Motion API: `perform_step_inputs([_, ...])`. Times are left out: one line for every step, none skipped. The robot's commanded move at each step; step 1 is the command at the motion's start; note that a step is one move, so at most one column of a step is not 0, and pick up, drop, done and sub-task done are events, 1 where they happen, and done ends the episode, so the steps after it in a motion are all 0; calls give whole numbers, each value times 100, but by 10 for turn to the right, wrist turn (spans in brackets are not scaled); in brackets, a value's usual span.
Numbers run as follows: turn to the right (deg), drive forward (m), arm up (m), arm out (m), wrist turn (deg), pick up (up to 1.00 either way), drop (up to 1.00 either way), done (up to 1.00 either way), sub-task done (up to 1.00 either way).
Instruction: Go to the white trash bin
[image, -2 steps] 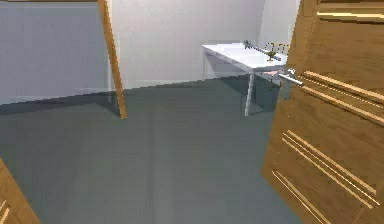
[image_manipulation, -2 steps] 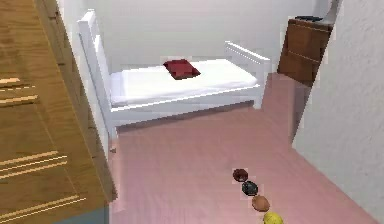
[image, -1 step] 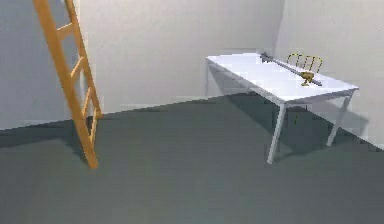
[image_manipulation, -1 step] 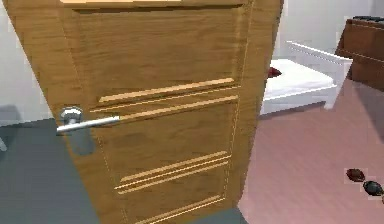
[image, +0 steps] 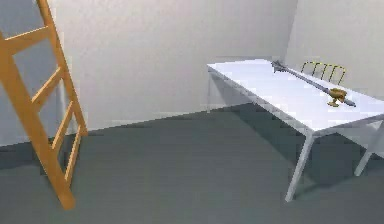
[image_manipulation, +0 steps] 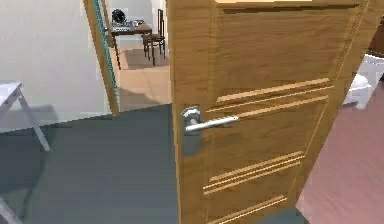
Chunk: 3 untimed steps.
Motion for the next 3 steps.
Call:
perform_step_inputs([240, 0, 0, 0, 0, 0, 0, 0, 0])
perform_step_inputs([0, 30, 0, 0, 0, 0, 0, 0, 0])
perform_step_inputs([0, 40, 0, 0, 0, 0, 0, 0, 0])
